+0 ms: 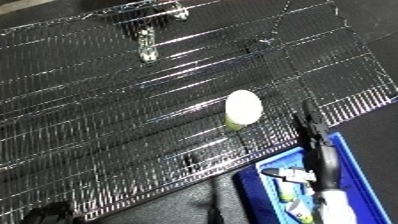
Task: Pick up the object and place it into the box
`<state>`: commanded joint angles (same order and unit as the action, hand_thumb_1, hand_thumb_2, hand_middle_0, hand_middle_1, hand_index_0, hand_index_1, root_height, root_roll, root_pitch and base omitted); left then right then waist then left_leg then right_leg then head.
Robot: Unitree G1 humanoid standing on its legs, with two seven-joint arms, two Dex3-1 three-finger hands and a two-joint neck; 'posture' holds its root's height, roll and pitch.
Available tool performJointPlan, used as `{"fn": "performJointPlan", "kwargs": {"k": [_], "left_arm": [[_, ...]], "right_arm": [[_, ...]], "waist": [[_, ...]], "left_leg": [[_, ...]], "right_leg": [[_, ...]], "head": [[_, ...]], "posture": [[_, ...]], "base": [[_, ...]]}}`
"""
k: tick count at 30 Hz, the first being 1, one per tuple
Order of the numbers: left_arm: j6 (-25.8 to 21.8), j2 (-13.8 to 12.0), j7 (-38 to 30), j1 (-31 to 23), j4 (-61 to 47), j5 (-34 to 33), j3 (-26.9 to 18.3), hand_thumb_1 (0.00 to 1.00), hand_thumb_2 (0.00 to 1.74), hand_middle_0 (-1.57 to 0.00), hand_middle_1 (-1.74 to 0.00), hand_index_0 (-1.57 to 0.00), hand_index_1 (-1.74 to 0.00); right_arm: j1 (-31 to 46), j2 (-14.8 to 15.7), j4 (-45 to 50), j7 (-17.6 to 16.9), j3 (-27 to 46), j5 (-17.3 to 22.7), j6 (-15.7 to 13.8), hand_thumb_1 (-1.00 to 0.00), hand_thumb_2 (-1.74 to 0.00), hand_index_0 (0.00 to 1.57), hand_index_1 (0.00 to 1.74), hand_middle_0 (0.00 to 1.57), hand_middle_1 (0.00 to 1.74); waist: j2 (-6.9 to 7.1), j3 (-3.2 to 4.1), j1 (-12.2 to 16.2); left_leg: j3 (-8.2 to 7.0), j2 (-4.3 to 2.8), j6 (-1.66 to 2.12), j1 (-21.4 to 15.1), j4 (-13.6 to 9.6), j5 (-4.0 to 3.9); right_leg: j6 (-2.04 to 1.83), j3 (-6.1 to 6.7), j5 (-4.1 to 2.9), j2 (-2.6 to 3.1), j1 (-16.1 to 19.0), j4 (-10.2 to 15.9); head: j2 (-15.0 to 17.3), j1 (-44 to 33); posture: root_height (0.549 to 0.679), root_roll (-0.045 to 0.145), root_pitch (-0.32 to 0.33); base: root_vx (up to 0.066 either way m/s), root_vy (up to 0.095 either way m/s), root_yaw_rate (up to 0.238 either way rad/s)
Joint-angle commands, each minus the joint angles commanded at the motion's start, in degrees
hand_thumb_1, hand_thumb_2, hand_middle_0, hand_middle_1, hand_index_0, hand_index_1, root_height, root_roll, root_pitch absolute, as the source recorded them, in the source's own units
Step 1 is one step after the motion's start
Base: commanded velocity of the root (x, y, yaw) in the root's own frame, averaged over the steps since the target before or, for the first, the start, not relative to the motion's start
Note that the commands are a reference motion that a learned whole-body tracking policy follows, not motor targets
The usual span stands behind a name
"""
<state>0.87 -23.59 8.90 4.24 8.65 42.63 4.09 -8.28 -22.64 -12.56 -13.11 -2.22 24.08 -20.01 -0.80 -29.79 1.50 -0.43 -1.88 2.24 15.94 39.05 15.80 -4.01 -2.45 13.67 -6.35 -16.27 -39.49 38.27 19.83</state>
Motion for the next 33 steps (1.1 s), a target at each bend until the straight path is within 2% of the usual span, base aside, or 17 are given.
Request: {"fn": "performJointPlan", "kwargs": {"k": [5,12,21,33], "left_arm": [[0.15,-0.41,-0.45,0.4,-0.02,-0.13,0.77,1.0,1.74,-1.57,-1.74,-1.57,-1.74],[0.43,-1.09,-0.97,0.47,-0.66,0.08,1.71,1.0,1.74,-1.57,-1.74,-1.57,-1.74],[0.68,-1.5,-1.6,1.1,-1.41,0.29,2.88,1.0,1.74,-1.57,-1.74,-1.57,-1.74],[1.32,-2.01,-2.83,2.69,-1.98,0.02,3.85,1.0,1.74,-1.57,-1.74,-1.57,-1.74]], "right_arm": [[-1.64,-0.99,-1.57,0.1,-0.05,1.41,0.4,0.0,0.0,0.0,0.0,0.0,0.0],[-3.4,-1.87,-2.29,0.6,0.04,2.63,1.72,0.0,0.0,0.0,0.0,0.0,0.0],[-6.64,-2.62,-2.36,0.82,-0.28,3.21,3.17,0.0,0.0,0.0,0.0,0.0,0.0],[-11.76,-3.38,-1.96,0.56,-0.43,2.66,4.95,0.0,0.0,0.0,0.0,0.0,0.0]], "waist": [[-0.49,0.0,-0.08],[-1.19,0.0,-0.1],[-1.81,0.0,-0.16],[-2.61,0.0,-0.49]], "left_leg": [[0.14,0.24,-0.2,1.8,1.67,0.56],[0.19,0.65,-0.56,4.52,3.68,1.26],[0.3,0.78,-0.57,7.28,4.62,1.28],[0.24,0.76,-0.72,11.73,6.96,1.55]], "right_leg": [[0.11,0.19,0.37,-0.17,-1.94,-1.76],[0.25,0.38,1.05,-0.48,-5.1,-4.46],[0.57,0.36,1.42,-0.47,-8.08,-5.84],[0.99,0.19,1.69,-0.49,-12.61,-8.29]], "head": [[0.23,1.43],[-1.14,3.0],[-3.38,4.82],[-9.32,7.81]], "posture": [[0.649,0.062,-0.086],[0.644,0.068,-0.065],[0.642,0.074,-0.033],[0.636,0.075,0.007]], "base": [[0.021,-0.025,0.004],[0.018,-0.027,0.002],[0.003,-0.028,-0.001],[-0.003,-0.022,0.014]]}}
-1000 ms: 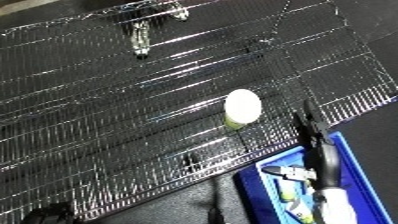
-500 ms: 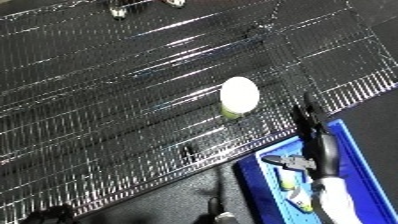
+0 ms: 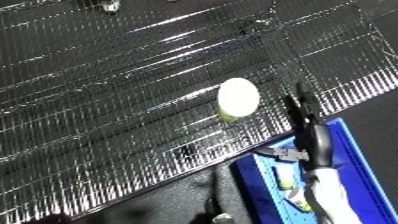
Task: Pick up the object and place it into the box
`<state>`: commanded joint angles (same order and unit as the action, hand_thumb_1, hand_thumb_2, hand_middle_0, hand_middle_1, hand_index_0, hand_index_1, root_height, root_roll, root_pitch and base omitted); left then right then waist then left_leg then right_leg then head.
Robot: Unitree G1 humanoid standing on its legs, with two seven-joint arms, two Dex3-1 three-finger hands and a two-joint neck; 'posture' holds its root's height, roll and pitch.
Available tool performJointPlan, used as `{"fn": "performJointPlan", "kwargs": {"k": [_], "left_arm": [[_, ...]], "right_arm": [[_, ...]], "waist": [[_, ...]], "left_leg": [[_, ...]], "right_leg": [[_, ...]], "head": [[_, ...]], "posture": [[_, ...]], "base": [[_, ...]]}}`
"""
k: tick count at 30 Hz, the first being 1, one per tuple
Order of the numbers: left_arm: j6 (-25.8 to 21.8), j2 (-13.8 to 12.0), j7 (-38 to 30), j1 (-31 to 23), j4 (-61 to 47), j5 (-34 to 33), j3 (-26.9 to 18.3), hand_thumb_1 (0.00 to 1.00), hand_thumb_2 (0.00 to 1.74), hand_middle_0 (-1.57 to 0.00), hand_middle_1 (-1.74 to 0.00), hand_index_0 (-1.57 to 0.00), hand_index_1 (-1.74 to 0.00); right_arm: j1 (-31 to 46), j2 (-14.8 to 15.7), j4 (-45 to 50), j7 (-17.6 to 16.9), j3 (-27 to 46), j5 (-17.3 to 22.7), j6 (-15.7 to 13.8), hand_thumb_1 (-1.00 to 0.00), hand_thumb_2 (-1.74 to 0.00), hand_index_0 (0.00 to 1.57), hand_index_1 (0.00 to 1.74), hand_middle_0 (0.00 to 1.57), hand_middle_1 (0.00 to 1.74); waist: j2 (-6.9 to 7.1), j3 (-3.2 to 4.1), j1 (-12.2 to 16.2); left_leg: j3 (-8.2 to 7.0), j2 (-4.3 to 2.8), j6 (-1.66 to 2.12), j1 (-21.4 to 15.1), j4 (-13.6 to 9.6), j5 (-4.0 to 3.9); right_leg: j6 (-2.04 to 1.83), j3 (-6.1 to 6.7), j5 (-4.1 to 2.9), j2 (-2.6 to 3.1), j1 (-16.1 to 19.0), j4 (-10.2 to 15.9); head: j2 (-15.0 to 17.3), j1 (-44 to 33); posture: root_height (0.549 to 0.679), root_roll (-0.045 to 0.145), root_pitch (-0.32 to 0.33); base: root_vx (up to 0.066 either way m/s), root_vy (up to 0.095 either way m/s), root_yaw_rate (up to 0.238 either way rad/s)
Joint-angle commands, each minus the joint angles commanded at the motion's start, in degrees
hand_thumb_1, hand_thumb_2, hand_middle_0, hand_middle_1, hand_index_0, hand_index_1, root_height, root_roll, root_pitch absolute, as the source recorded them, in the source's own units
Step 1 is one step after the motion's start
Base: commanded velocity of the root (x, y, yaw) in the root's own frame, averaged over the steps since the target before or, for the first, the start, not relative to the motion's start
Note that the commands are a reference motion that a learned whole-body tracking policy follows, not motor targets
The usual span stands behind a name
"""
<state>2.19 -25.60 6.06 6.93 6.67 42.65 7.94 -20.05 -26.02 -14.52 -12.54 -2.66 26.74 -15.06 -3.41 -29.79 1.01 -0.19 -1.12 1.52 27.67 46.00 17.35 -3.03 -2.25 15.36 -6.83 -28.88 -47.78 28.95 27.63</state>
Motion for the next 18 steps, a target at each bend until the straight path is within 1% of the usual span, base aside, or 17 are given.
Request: {"fn": "performJointPlan", "kwargs": {"k": [6,12,18], "left_arm": [[0.46,-0.77,-1.35,1.41,-0.9,0.41,0.66,1.0,1.74,-1.57,-1.74,-1.57,-1.74],[-1.01,-1.29,-2.08,3.02,-2.3,1.2,0.84,1.0,1.74,-1.57,-1.74,-1.57,-1.74],[-1.31,-1.38,-2.81,4.86,-4.66,1.63,1.31,1.0,1.74,-1.57,-1.74,-1.57,-1.74]], "right_arm": [[-3.54,-0.5,0.5,-1.07,-0.57,-0.71,1.02,0.0,0.0,0.0,0.0,0.0,0.0],[-6.88,-1.27,0.23,-1.95,-1.26,-0.72,1.98,0.0,0.0,0.0,0.0,0.0,0.0],[-9.98,-1.87,-2.53,-1.19,-2.27,0.31,1.65,0.0,0.0,0.0,0.0,0.0,0.0]], "waist": [[-0.6,0.0,-0.09],[-0.96,0.0,-0.45],[-1.4,0.0,-1.19]], "left_leg": [[-0.09,0.21,-0.25,3.36,1.14,0.14],[-0.19,0.44,-0.38,6.58,1.6,0.05],[-0.1,0.87,-0.57,8.69,1.86,0.15]], "right_leg": [[0.06,0.1,0.0,0.15,-3.72,-1.53],[0.0,0.09,-0.25,0.39,-7.27,-2.46],[0.03,-0.2,-0.34,0.51,-9.34,-2.81]], "head": [[-4.54,0.81],[-8.46,1.2],[-9.92,1.74]], "posture": [[0.63,0.072,0.042],[0.626,0.068,0.082],[0.624,0.066,0.111]], "base": [[-0.039,-0.008,0.021],[-0.057,-0.007,0.02],[-0.046,-0.004,0.036]]}}
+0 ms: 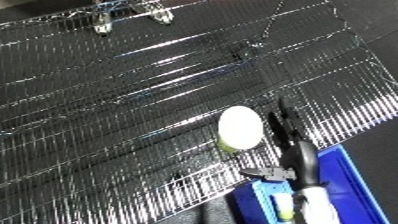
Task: Pick up the object and place it into the box
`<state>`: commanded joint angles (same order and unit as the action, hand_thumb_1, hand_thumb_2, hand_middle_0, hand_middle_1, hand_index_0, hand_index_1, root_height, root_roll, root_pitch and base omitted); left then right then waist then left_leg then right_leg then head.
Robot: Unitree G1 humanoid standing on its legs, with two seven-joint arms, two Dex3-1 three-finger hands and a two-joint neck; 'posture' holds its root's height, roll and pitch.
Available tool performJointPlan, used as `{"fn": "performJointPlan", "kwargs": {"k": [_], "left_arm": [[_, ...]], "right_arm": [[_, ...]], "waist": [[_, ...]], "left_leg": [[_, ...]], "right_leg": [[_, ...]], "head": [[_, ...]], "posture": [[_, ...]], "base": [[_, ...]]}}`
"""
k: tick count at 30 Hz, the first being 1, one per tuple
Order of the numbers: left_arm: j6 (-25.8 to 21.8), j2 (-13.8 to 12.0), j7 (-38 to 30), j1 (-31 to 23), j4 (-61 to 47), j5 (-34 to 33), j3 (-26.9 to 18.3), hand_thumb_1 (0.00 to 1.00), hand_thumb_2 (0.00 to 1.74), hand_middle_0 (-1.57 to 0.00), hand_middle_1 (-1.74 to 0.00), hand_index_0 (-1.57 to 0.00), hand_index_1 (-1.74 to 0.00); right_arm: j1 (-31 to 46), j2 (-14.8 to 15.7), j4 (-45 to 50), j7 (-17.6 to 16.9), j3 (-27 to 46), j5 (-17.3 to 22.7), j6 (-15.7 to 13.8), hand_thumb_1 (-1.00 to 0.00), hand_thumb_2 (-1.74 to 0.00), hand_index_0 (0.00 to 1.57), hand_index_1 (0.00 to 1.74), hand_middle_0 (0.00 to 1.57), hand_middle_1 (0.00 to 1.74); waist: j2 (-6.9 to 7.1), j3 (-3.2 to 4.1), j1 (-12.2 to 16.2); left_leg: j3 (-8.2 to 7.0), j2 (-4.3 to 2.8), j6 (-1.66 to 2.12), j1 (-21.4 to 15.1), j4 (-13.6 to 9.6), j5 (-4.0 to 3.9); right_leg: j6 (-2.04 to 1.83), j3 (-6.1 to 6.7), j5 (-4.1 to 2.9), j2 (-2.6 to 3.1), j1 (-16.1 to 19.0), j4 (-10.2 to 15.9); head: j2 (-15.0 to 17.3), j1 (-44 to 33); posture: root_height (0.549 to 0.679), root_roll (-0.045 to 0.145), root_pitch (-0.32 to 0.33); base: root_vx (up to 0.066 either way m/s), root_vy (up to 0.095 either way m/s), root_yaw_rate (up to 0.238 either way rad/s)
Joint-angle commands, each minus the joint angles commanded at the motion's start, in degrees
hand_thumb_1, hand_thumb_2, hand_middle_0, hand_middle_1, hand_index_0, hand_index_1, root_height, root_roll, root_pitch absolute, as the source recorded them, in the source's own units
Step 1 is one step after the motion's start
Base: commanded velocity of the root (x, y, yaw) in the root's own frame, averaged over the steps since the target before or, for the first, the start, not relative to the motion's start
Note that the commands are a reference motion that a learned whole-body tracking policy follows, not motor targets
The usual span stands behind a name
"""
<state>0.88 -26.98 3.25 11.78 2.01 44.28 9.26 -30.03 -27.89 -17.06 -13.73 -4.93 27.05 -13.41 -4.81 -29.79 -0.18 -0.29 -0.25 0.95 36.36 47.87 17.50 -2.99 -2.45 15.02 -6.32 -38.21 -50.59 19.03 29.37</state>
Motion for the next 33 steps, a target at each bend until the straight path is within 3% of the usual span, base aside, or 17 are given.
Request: {"fn": "performJointPlan", "kwargs": {"k": [7,22,33], "left_arm": [[0.54,0.14,-0.96,1.68,-0.08,0.3,0.27,1.0,1.74,-1.57,-1.74,-1.57,-1.74],[1.06,0.18,-1.44,2.83,0.81,0.98,0.21,1.0,1.74,-1.57,-1.74,-1.57,-1.74],[0.62,0.15,-0.79,2.46,1.87,1.32,-0.1,1.0,1.74,-1.57,-1.74,-1.57,-1.74]], "right_arm": [[-3.85,-0.26,-3.81,1.63,-1.52,1.05,0.39,0.0,0.0,0.0,0.0,0.0,0.0],[-7.64,-0.23,-9.14,1.98,-2.67,1.76,0.29,-0.75,-1.3,1.18,1.3,1.18,1.3],[-6.4,-0.69,-9.36,-0.04,-2.71,0.29,0.66,-0.75,-1.3,1.18,1.3,1.18,1.3]], "waist": [[-0.22,0.0,-0.89],[-0.4,0.0,-1.88],[0.3,0.0,-1.54]], "left_leg": [[0.3,0.19,-0.01,0.43,-0.11,0.12],[0.64,0.53,-0.23,-0.41,-1.46,-0.07],[0.79,0.38,-0.43,-2.44,-3.68,-0.57]], "right_leg": [[0.17,-0.36,0.06,-0.11,-0.41,-0.03],[0.49,-0.79,0.0,-0.25,0.06,0.46],[0.33,-0.74,-0.66,0.12,1.68,2.34]], "head": [[-0.37,0.39],[0.91,1.22],[1.93,2.8]], "posture": [[0.624,0.063,0.121],[0.626,0.059,0.122],[0.63,0.052,0.116]], "base": [[-0.009,0.005,0.052],[0.002,0.015,0.053],[-0.021,0.012,-0.021]]}}
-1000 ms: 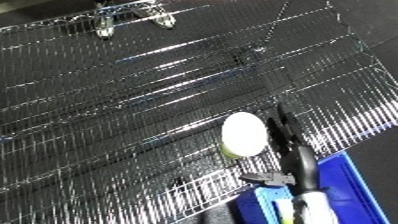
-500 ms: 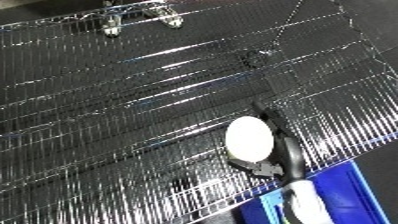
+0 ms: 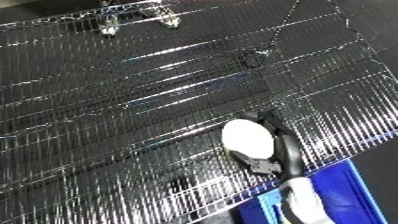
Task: Pick up the object and place it into the box
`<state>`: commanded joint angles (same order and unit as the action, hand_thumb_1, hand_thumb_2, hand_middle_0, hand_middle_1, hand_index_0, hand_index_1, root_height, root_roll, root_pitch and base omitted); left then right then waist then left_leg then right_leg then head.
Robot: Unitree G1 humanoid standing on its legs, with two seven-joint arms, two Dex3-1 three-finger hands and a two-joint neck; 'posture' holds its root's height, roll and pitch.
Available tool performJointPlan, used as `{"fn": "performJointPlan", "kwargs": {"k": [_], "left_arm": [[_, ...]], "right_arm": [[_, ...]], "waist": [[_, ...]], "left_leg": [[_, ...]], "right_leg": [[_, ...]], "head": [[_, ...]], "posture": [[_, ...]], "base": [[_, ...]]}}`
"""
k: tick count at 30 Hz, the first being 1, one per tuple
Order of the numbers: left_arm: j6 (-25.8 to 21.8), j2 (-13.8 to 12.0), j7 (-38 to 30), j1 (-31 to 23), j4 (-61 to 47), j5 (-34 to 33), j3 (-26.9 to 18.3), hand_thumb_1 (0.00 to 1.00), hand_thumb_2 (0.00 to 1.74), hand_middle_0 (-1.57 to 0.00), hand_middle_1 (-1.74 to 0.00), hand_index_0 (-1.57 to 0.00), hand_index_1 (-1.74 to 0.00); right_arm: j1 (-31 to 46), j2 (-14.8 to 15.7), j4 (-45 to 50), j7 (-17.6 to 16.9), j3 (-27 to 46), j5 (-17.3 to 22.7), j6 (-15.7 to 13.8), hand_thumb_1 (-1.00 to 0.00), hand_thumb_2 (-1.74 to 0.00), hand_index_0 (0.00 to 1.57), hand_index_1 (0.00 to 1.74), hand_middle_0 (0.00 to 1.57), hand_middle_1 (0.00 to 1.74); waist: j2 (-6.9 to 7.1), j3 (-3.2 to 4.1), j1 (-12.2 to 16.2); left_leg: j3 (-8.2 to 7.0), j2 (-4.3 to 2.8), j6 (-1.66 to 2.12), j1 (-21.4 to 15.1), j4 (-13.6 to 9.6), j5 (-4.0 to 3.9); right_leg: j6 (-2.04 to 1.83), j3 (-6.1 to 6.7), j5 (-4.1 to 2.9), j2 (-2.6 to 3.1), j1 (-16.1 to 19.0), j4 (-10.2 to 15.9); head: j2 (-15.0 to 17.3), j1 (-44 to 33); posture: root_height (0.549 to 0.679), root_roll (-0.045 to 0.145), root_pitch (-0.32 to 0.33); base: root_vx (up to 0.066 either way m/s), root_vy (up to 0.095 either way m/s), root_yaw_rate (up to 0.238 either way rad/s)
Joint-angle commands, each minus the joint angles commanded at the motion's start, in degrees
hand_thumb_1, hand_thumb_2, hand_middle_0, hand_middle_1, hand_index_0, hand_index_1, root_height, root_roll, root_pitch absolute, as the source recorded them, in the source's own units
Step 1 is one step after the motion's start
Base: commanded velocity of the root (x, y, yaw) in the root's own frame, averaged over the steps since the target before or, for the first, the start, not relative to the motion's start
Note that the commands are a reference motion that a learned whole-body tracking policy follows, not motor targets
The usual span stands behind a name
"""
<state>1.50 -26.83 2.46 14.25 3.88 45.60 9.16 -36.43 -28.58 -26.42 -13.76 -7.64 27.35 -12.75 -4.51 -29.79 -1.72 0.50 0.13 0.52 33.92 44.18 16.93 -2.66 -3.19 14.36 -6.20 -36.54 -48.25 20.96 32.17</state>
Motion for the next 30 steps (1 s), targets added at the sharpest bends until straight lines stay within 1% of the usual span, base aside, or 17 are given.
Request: {"fn": "performJointPlan", "kwargs": {"k": [3,6,7,8,9,10,11,16,20,24,25,26,28,30], "left_arm": [[-0.12,-0.07,0.45,-0.52,0.11,0.09,-0.36,1.0,1.74,-1.57,-1.74,-1.57,-1.74],[-0.28,-0.07,0.82,-1.19,0.21,-0.04,-0.84,1.0,1.74,-1.57,-1.74,-1.57,-1.74],[-0.28,-0.07,0.82,-1.19,0.21,-0.04,-0.84,1.0,1.74,-1.57,-1.74,-1.57,-1.74],[-0.52,0.05,1.06,-1.84,0.24,-0.31,-1.2,1.0,1.74,-1.57,-1.74,-1.57,-1.74],[-0.52,0.05,1.06,-1.84,0.24,-0.31,-1.2,1.0,1.74,-1.57,-1.74,-1.57,-1.74],[-0.8,0.18,1.42,-2.63,0.32,-0.63,-1.6,1.0,1.74,-1.57,-1.74,-1.57,-1.74],[-0.95,0.27,1.67,-3.08,0.37,-0.84,-1.86,1.0,1.74,-1.57,-1.74,-1.57,-1.74],[-1.62,0.7,2.79,-4.72,0.78,-1.51,-2.86,1.0,1.74,-1.57,-1.74,-1.57,-1.74],[-1.64,1.05,3.73,-5.53,0.82,-1.73,-3.5,1.0,1.74,-1.57,-1.74,-1.57,-1.74],[-1.95,1.67,4.21,-6.24,0.71,-1.61,-3.48,1.0,1.74,-1.57,-1.74,-1.57,-1.74],[-1.95,1.67,4.21,-6.24,0.71,-1.61,-3.48,1.0,1.74,-1.57,-1.74,-1.57,-1.74],[-2.43,2.11,4.46,-6.57,0.97,-1.44,-3.43,1.0,1.74,-1.57,-1.74,-1.57,-1.74],[-2.86,2.6,4.64,-6.88,1.16,-1.2,-3.4,1.0,1.74,-1.57,-1.74,-1.57,-1.74],[-3.12,3.17,4.48,-6.99,1.2,-0.9,-3.31,1.0,1.74,-1.57,-1.74,-1.57,-1.74]], "right_arm": [[1.08,-0.35,1.77,-0.87,0.51,-0.74,-0.01,-0.75,-1.3,1.18,1.3,1.18,1.3],[2.71,-0.5,5.09,-2.18,1.5,-1.88,0.34,-0.75,-1.3,1.18,1.3,1.18,1.3],[2.71,-0.5,5.09,-2.18,1.5,-1.88,0.34,-0.75,-1.3,1.18,1.3,1.18,1.3],[4.28,-0.42,7.95,-3.24,2.34,-2.88,0.54,-0.75,-1.3,1.18,1.3,1.18,1.3],[4.28,-0.42,7.95,-3.24,2.34,-2.88,0.54,-0.75,-1.3,1.18,1.3,1.18,1.3],[6.27,-0.32,10.93,-4.19,3.39,-3.95,0.46,-0.75,-1.3,1.18,1.3,1.18,1.3],[7.47,-0.28,12.56,-4.65,4.07,-4.5,0.36,-0.75,-1.3,1.18,1.3,1.18,1.3],[12.66,-0.38,18.58,-6.11,7.29,-5.81,-0.65,-0.75,-1.3,1.18,1.3,1.18,1.3],[16.58,-0.62,21.67,-7.04,9.93,-5.47,-2.08,-0.75,-1.3,1.18,1.3,1.18,1.3],[19.91,-0.91,23.86,-8.49,11.88,-5.44,-3.25,-0.75,-1.3,1.18,1.3,1.18,1.3],[19.91,-0.91,23.86,-8.49,11.88,-5.44,-3.25,-0.75,-1.3,1.18,1.3,1.18,1.3],[21.46,-1.19,24.56,-9.0,12.78,-5.57,-3.85,-0.75,-1.3,1.18,1.3,1.18,1.3],[23.12,-1.49,25.1,-9.38,13.75,-5.67,-4.51,-0.75,-1.3,1.18,1.3,1.18,1.3],[24.66,-1.8,25.53,-9.73,14.69,-5.6,-5.09,-0.75,-1.3,1.18,1.3,1.18,1.3]], "waist": [[0.32,0.0,0.35],[0.74,0.0,0.95],[0.74,0.0,0.95],[1.05,0.0,1.48],[1.05,0.0,1.48],[1.35,0.0,2.06],[1.5,0.0,2.41],[1.94,0.0,4.15],[1.99,0.0,5.65],[1.48,0.0,7.35],[1.48,0.0,7.35],[1.05,0.0,8.37],[0.55,0.0,9.46],[0.0,0.0,10.61]], "left_leg": [[-0.1,-0.09,0.07,-1.6,-1.44,-0.3],[-0.27,-0.32,0.22,-3.76,-3.16,-0.57],[-0.27,-0.32,0.22,-3.76,-3.16,-0.57],[-0.42,-0.5,0.31,-5.4,-4.42,-0.73],[-0.42,-0.5,0.31,-5.4,-4.42,-0.73],[-0.68,-0.7,0.38,-7.07,-5.59,-0.82],[-0.87,-0.83,0.42,-7.99,-6.22,-0.86],[-1.97,-1.36,0.66,-11.61,-8.46,-0.92],[-3.05,-1.78,0.88,-14.22,-9.73,-0.85],[-4.31,-2.09,1.1,-16.79,-11.11,-0.95],[-4.31,-2.09,1.1,-16.79,-11.11,-0.95],[-4.96,-2.29,1.21,-18.01,-11.69,-0.97],[-5.64,-2.49,1.3,-19.17,-12.08,-0.89],[-6.38,-2.65,1.38,-20.26,-12.35,-0.72]], "right_leg": [[-0.09,0.06,-0.32,0.18,1.49,1.46],[-0.32,0.22,-0.69,0.34,3.46,3.24],[-0.32,0.22,-0.69,0.34,3.46,3.24],[-0.52,0.38,-0.97,0.46,4.9,4.56],[-0.52,0.38,-0.97,0.46,4.9,4.56],[-0.73,0.55,-1.25,0.56,6.42,5.98],[-0.86,0.66,-1.4,0.61,7.26,6.77],[-1.35,1.38,-2.06,0.8,10.45,9.91],[-1.62,2.12,-2.54,0.52,12.61,11.94],[-1.76,2.99,-2.95,0.17,14.46,13.9],[-1.76,2.99,-2.95,0.17,14.46,13.9],[-1.78,3.51,-2.99,0.0,15.17,14.5],[-1.81,4.06,-2.92,-0.16,15.78,14.83],[-1.84,4.62,-2.85,-0.28,16.22,15.06]], "head": [[0.55,0.33],[1.45,0.74],[1.45,0.74],[1.84,0.9],[1.84,0.9],[2.44,1.18],[2.69,1.44],[3.32,2.36],[3.49,3.34],[4.0,5.49],[4.0,5.49],[4.65,6.56],[5.39,7.93],[7.49,9.53]], "posture": [[0.633,0.05,0.108],[0.637,0.047,0.096],[0.637,0.047,0.096],[0.64,0.046,0.086],[0.64,0.046,0.086],[0.643,0.046,0.077],[0.644,0.046,0.071],[0.65,0.048,0.052],[0.654,0.052,0.037],[0.658,0.059,0.025],[0.658,0.059,0.025],[0.659,0.062,0.018],[0.659,0.066,0.011],[0.66,0.07,0.006]], "base": [[-0.018,0.014,-0.072],[-0.006,0.016,-0.105],[-0.001,0.016,-0.109],[-0.002,0.023,-0.141],[-0.002,0.023,-0.141],[-0.006,0.027,-0.157],[-0.01,0.034,-0.19],[-0.026,0.04,-0.184],[-0.038,0.055,-0.182],[-0.043,0.096,-0.208],[-0.042,0.115,-0.221],[-0.03,0.134,-0.223],[-0.028,0.142,-0.225],[-0.031,0.155,-0.213]]}}
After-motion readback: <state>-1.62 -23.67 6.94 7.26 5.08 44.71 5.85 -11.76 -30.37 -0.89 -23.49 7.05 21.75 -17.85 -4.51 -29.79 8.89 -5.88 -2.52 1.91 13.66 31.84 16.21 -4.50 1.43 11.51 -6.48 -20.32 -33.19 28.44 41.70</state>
